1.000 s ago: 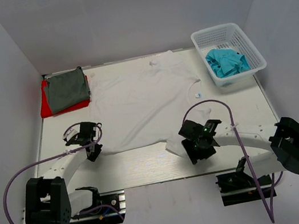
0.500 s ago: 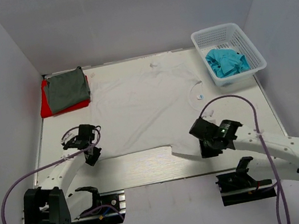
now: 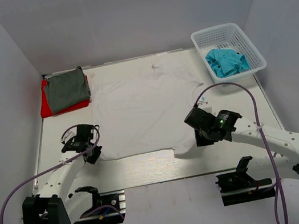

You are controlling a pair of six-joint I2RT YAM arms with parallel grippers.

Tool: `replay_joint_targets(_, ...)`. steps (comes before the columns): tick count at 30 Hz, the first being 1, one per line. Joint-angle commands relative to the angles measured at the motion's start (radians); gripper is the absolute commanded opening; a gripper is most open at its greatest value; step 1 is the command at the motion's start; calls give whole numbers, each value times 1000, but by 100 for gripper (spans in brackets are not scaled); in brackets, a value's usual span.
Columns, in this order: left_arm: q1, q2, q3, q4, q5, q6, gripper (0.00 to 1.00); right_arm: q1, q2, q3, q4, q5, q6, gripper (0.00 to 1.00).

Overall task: Fold and stack the t-shirts
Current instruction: Fold the flattened tshirt in 1/3 of the way

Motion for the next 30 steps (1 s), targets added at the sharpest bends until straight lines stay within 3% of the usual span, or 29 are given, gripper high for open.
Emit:
replay_joint_targets(1,7,58,55,66,38,32,0,-29,0,79,79,87,-63,0)
replay_joint_targets(11,39,210,232,35,-8,30,0,-191,123,200,178,142,-191,0)
replay_joint_targets(19,119,314,359,45,-44,44,0,-339,281,302,336,32,-334,0)
replay_joint_targets(30,128,607,597,121,9,98,0,-476,477,433,443,-56,-472,0)
